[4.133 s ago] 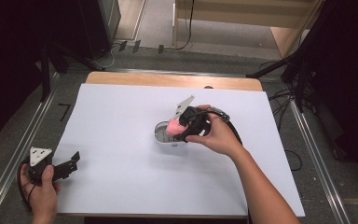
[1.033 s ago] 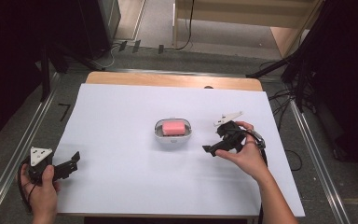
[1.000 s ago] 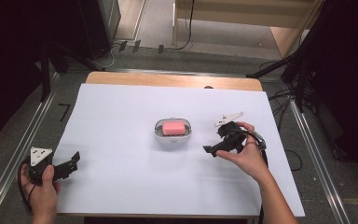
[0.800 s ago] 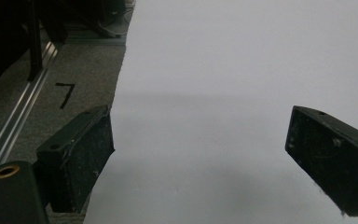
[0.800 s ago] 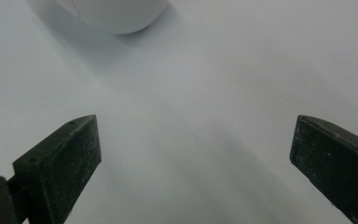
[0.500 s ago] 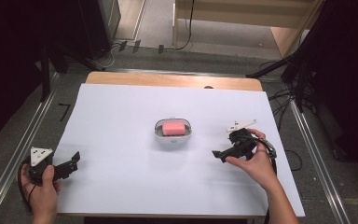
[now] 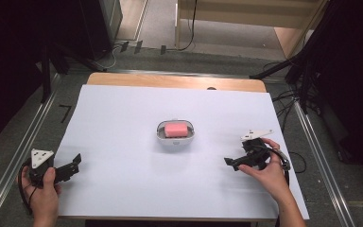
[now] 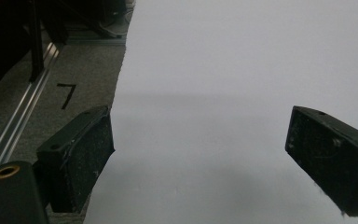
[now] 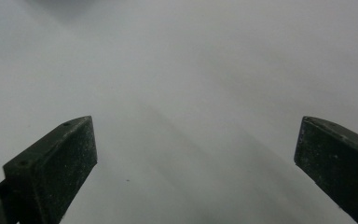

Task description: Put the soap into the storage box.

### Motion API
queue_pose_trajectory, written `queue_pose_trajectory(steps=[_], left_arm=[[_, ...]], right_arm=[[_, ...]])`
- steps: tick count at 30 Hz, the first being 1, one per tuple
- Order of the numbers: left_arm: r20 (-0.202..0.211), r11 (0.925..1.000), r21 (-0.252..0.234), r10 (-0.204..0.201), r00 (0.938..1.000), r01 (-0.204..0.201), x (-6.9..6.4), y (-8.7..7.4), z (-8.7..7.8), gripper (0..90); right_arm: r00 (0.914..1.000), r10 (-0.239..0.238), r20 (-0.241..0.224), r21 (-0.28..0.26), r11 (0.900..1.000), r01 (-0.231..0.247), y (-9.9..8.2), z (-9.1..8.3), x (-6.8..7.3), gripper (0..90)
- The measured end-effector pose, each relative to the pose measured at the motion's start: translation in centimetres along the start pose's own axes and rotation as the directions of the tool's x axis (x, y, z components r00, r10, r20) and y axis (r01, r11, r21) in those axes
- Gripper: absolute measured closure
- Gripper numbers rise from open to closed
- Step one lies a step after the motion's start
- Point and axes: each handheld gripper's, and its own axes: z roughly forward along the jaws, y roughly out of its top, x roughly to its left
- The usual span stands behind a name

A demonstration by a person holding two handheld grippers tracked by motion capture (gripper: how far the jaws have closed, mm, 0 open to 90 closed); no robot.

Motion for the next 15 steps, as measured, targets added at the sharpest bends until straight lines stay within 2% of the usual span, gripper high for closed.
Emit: queue_pose_trajectory(steps=[15], left_arm=[[0.0,1.0,-0.001,0.003,1.0,-0.003,0.0,0.0,0.0,8.2]], right_arm=[[0.9981,0.053,0.033,-0.025,0.9983,-0.052,-3.0,-1.2,-1.2,0.0]])
